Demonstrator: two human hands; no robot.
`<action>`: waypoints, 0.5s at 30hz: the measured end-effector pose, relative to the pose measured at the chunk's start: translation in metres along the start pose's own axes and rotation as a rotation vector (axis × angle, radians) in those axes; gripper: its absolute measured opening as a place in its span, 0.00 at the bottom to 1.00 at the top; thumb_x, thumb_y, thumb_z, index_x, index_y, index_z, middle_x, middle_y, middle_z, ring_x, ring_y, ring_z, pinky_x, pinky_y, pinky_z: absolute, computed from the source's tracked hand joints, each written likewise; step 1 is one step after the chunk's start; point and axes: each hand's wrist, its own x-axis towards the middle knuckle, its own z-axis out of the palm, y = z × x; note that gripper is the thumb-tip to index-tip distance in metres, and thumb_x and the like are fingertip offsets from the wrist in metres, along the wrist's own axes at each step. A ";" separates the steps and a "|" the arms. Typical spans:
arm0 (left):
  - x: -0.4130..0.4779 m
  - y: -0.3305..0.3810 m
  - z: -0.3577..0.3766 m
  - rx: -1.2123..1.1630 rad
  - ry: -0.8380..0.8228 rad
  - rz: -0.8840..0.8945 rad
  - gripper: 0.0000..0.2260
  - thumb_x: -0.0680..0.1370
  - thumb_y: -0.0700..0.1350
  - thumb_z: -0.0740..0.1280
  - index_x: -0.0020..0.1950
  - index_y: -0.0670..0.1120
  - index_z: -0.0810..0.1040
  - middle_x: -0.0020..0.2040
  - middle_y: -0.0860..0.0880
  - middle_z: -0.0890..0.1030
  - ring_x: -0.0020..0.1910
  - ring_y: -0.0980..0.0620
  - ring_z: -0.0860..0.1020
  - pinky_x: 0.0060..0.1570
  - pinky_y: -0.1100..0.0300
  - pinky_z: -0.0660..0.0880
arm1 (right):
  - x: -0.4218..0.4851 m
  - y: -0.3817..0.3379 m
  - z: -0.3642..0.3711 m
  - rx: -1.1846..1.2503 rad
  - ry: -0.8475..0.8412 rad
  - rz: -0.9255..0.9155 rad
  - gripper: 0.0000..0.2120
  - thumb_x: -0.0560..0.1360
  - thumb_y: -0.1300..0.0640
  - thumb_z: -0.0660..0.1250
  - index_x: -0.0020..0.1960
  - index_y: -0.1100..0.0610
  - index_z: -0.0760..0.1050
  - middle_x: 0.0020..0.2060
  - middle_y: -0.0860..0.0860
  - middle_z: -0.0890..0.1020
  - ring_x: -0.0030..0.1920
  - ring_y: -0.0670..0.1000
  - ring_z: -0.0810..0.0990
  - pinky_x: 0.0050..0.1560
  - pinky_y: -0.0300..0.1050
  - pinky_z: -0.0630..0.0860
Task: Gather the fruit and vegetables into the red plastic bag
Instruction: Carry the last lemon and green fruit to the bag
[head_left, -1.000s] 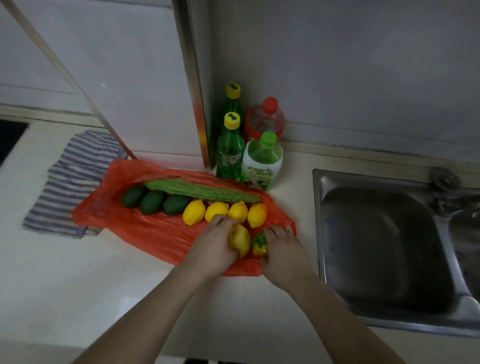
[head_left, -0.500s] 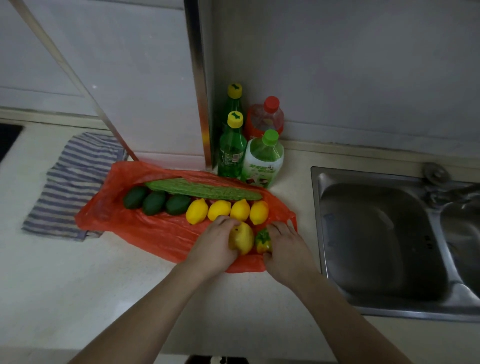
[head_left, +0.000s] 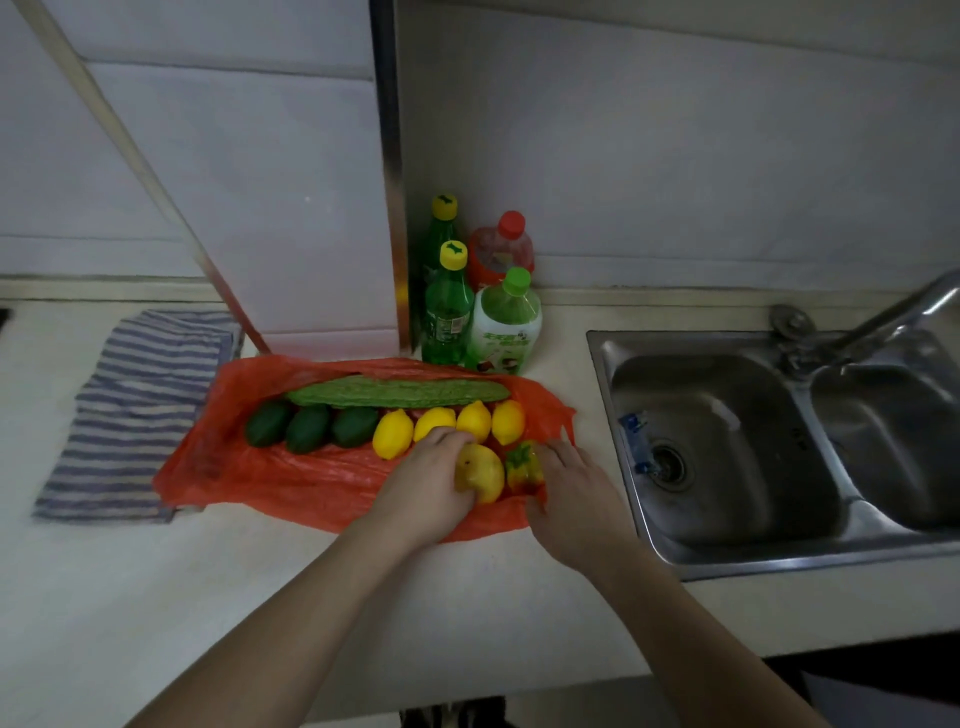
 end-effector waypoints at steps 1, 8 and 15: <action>-0.002 0.000 -0.003 0.014 0.006 0.013 0.29 0.70 0.46 0.71 0.70 0.49 0.69 0.68 0.49 0.70 0.66 0.48 0.70 0.61 0.54 0.71 | -0.003 -0.003 -0.002 -0.009 0.018 0.004 0.23 0.71 0.51 0.63 0.65 0.51 0.67 0.63 0.49 0.72 0.61 0.52 0.70 0.61 0.47 0.70; -0.031 0.008 -0.030 0.135 0.043 0.089 0.29 0.75 0.52 0.69 0.74 0.48 0.65 0.74 0.49 0.65 0.72 0.49 0.64 0.69 0.55 0.64 | -0.032 -0.024 -0.021 -0.042 0.110 -0.011 0.23 0.75 0.49 0.60 0.68 0.54 0.65 0.67 0.50 0.69 0.68 0.53 0.65 0.67 0.50 0.66; -0.083 0.030 -0.053 0.237 0.162 0.182 0.25 0.79 0.52 0.63 0.75 0.48 0.64 0.76 0.48 0.63 0.75 0.49 0.60 0.73 0.55 0.56 | -0.077 -0.049 -0.042 -0.069 0.221 -0.008 0.26 0.79 0.47 0.55 0.74 0.55 0.60 0.72 0.51 0.65 0.73 0.52 0.60 0.73 0.50 0.57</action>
